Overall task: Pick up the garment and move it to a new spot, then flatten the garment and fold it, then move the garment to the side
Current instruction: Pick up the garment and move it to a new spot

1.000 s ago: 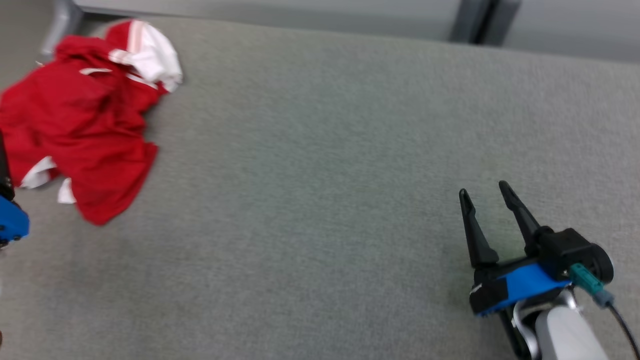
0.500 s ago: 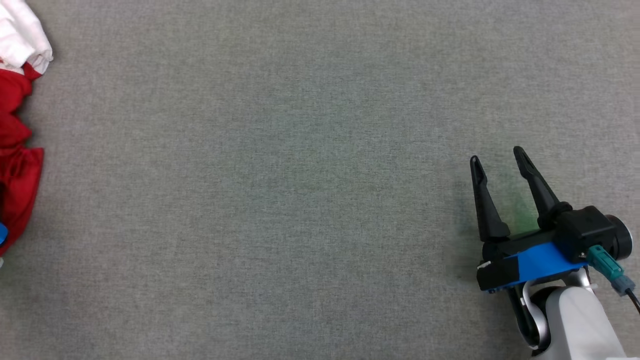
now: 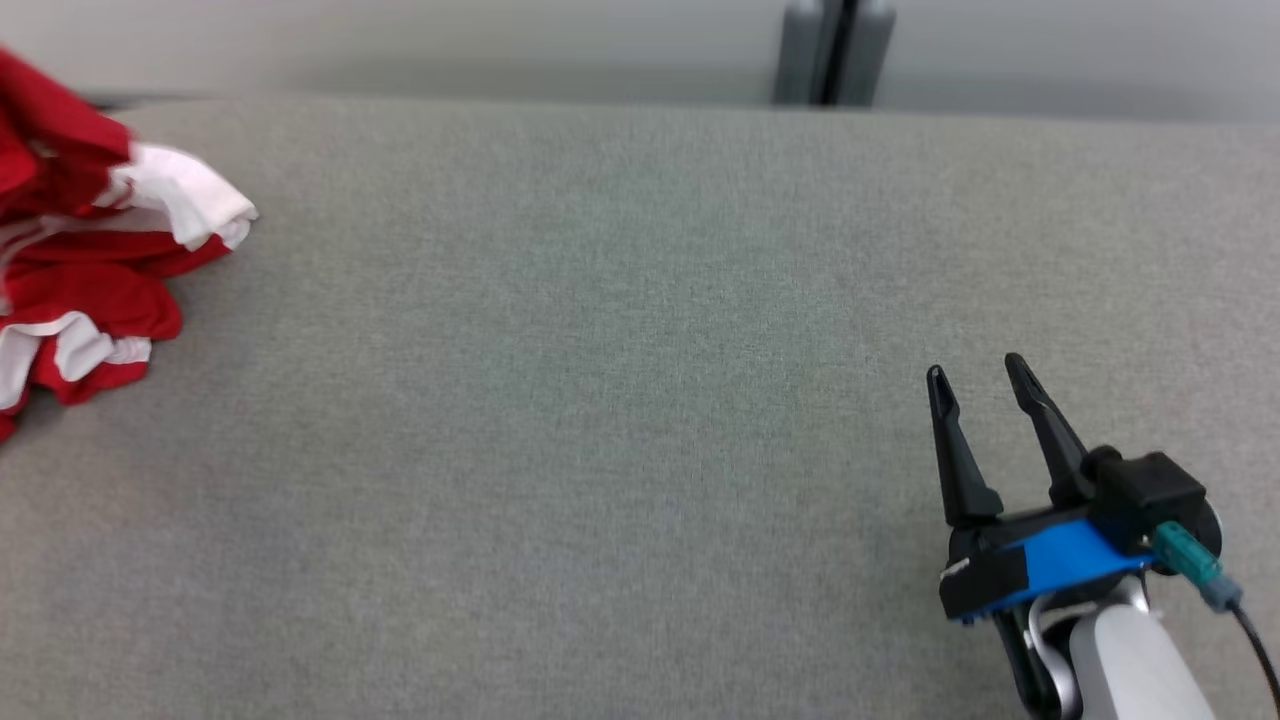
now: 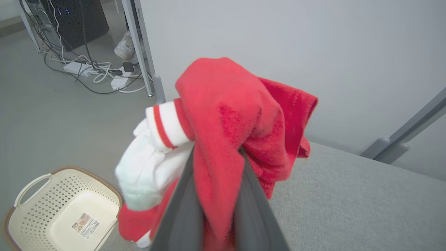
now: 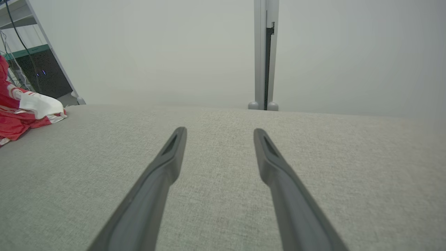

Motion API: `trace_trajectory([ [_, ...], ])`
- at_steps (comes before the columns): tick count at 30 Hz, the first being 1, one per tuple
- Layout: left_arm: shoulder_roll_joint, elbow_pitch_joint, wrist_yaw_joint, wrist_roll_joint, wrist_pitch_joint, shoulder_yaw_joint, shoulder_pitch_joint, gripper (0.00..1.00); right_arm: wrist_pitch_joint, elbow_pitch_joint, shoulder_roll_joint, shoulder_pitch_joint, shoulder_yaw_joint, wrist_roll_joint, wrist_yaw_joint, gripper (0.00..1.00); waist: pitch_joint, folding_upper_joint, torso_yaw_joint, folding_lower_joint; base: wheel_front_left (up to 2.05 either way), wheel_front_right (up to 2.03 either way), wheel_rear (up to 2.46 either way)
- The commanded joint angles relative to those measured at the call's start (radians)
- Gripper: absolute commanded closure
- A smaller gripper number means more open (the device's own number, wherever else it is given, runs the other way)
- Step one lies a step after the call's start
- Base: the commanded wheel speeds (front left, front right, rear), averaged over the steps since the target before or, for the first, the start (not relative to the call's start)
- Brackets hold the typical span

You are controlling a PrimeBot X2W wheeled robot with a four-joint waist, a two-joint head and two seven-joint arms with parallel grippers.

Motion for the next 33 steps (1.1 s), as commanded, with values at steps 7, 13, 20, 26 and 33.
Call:
trace_trajectory([
  [7, -0.012, -0.188, -0.06, 0.002, 0.05, -0.115, -0.173, 1.0, -0.027, 0.063, -0.004, 0.055, 0.018, 0.054, 0.001, 0.0, -0.166, 0.0, -0.059, 0.0002, 0.0, 0.0, 0.0],
  [13, -0.095, -0.311, -0.067, -0.041, 0.11, -0.195, -0.274, 1.0, -0.033, 0.076, -0.004, 0.063, 0.025, 0.07, 0.001, 0.0, -0.198, 0.0, -0.126, 0.0002, 0.0, 0.0, 0.0],
  [20, -0.207, -0.389, -0.067, -0.137, 0.174, -0.274, -0.252, 1.0, -0.036, 0.072, -0.004, 0.046, 0.042, 0.079, 0.001, 0.0, -0.184, 0.0, -0.216, 0.0002, 0.0, 0.0, 0.0],
  [26, -0.271, -0.392, -0.074, -0.164, 0.179, -0.367, -0.134, 1.0, -0.039, 0.073, -0.004, 0.04, 0.04, 0.084, 0.001, 0.0, -0.153, 0.0, -0.297, 0.0002, 0.0, 0.0, 0.0],
  [33, -0.319, -0.232, -0.078, -0.085, 0.041, -0.465, 0.05, 1.0, -0.043, 0.074, -0.004, 0.024, 0.049, 0.093, 0.001, 0.0, -0.109, 0.0, -0.349, 0.0002, 0.0, 0.0, 0.0],
])
